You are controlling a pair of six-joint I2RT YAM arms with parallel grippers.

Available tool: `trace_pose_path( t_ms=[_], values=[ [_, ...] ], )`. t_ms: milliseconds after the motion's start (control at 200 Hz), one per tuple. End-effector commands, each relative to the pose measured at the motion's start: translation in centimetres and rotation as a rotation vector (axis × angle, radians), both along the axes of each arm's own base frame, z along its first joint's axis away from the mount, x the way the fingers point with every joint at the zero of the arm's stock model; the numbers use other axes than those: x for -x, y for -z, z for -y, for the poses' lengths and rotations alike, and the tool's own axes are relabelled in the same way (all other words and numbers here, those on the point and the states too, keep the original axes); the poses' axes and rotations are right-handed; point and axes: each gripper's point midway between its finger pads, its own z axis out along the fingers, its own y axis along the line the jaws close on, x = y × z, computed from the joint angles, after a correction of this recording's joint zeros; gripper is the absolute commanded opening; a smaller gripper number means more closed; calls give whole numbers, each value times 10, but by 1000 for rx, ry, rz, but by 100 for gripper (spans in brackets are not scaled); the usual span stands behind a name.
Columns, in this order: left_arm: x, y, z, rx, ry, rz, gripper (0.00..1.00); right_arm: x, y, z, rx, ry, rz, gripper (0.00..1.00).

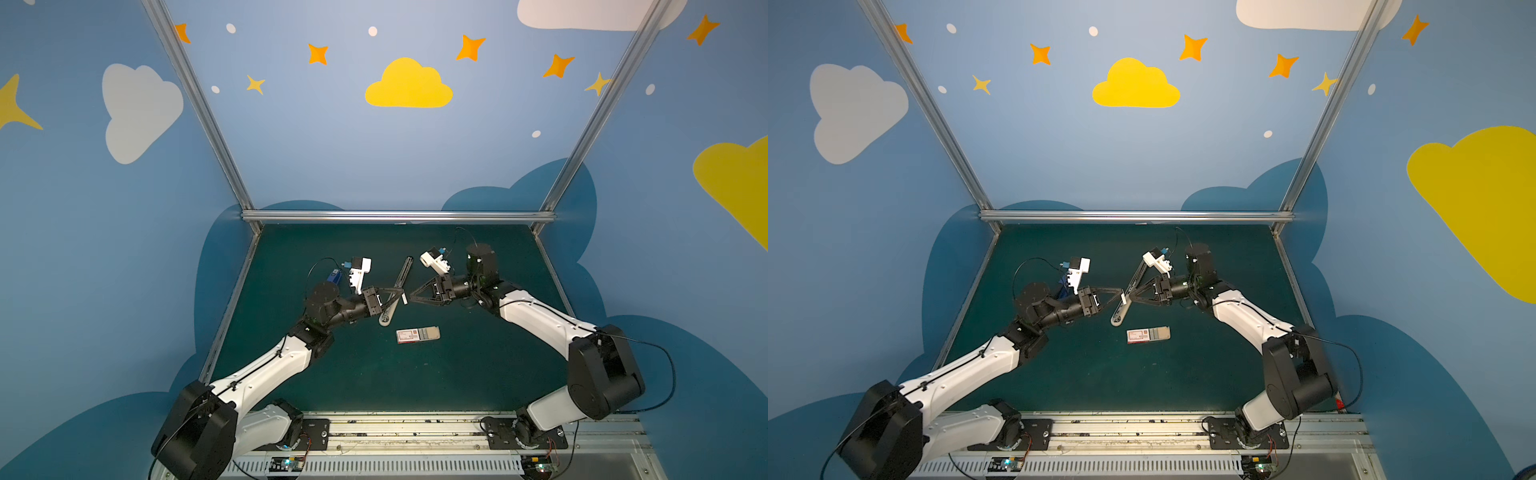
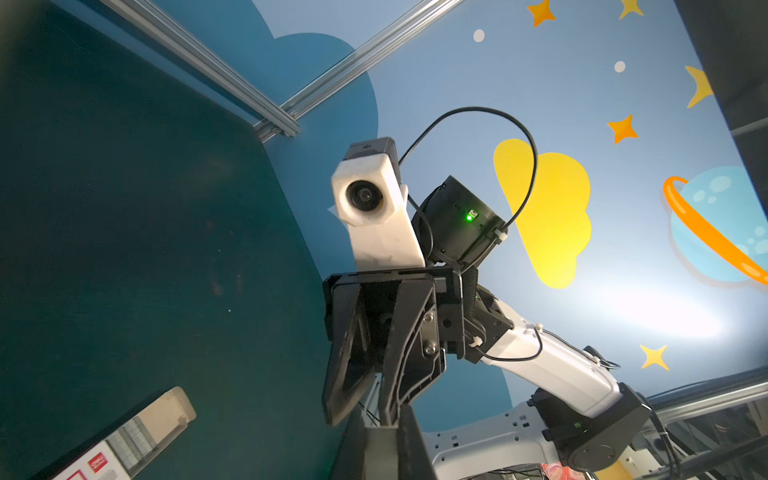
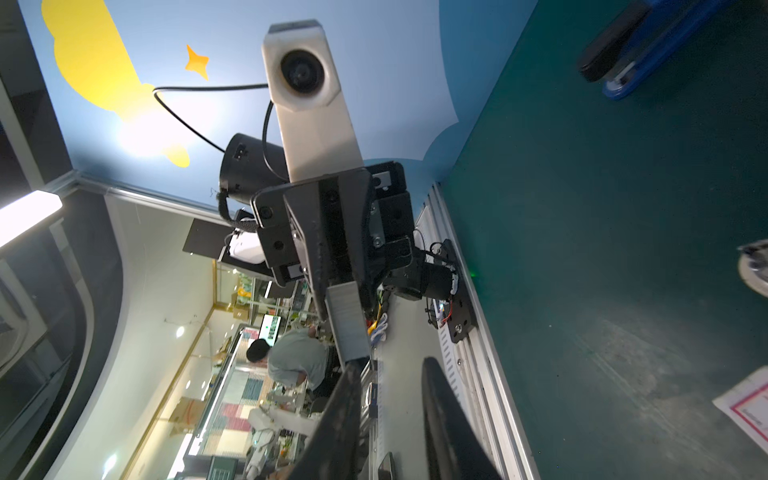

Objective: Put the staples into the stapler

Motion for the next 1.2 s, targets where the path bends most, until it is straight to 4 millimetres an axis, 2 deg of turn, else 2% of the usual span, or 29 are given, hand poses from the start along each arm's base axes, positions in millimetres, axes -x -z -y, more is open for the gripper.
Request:
trace_pose_path(
  t_ms=[0, 165, 285, 546, 821, 966, 1061, 1197],
  values=[
    [-7, 0, -10, -55, -60, 6, 12, -9, 13, 13, 71, 93, -9, 29],
    [-11, 26, -29, -181, -151, -55, 12, -36, 86, 24, 403, 248, -57, 29],
    [-8, 44, -44, -271, -205, -88, 12, -54, 135, 25, 569, 307, -91, 29],
    [0, 71, -78, -420, -323, -150, 13, -80, 197, -11, 707, 281, -122, 29],
    [0, 78, -95, -462, -378, -172, 13, -92, 221, -56, 731, 206, -152, 29],
    [-3, 83, -100, -504, -398, -189, 13, -96, 218, -77, 708, 173, -146, 29],
    [-7, 85, -101, -534, -405, -197, 14, -96, 210, -79, 700, 169, -130, 28],
    [-14, 84, -100, -585, -395, -178, 15, -88, 195, -60, 711, 188, -94, 28]
  ],
)
